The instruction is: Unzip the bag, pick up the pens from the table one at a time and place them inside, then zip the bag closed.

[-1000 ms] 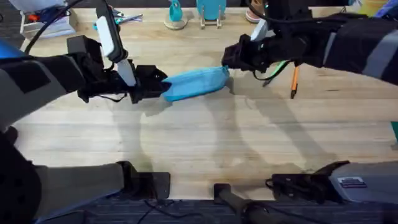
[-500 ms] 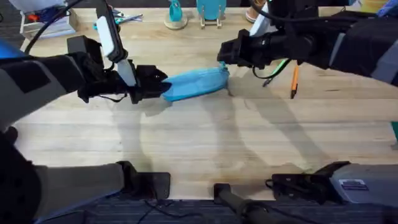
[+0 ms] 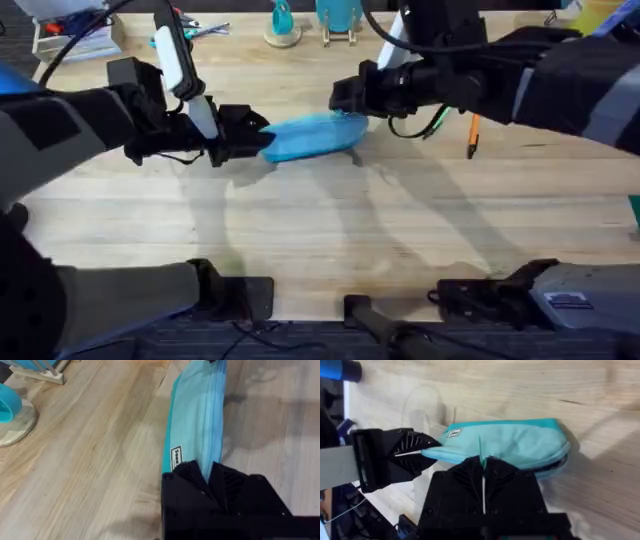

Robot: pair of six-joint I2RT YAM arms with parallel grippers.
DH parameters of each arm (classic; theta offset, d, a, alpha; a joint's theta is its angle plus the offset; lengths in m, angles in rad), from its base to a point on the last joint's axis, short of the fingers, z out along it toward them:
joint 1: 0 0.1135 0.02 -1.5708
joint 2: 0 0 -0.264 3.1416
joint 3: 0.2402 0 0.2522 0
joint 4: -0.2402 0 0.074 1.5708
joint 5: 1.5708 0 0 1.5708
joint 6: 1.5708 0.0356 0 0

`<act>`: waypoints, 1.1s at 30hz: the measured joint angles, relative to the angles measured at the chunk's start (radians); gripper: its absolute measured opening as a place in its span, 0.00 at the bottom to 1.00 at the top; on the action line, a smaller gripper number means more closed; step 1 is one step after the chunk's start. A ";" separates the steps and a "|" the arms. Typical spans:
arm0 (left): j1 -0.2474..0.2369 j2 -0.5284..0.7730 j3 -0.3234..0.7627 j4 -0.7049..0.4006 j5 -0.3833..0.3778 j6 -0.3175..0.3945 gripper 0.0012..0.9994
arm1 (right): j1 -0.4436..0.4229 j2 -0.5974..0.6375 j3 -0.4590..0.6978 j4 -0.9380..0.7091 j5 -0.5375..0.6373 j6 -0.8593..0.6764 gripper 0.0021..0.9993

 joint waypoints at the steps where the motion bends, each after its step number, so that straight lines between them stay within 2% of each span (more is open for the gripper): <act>1: 0.000 0.000 0.000 0.000 0.000 0.000 0.04 | 0.004 0.000 0.000 0.007 0.000 0.000 0.03; 25: 0.002 0.000 0.000 0.001 -0.001 0.000 0.04 | 0.116 0.026 0.000 0.169 0.019 -0.004 0.03; 33: 0.002 0.000 0.000 0.001 -0.001 0.000 0.04 | 0.177 0.077 0.000 0.269 0.023 -0.004 0.03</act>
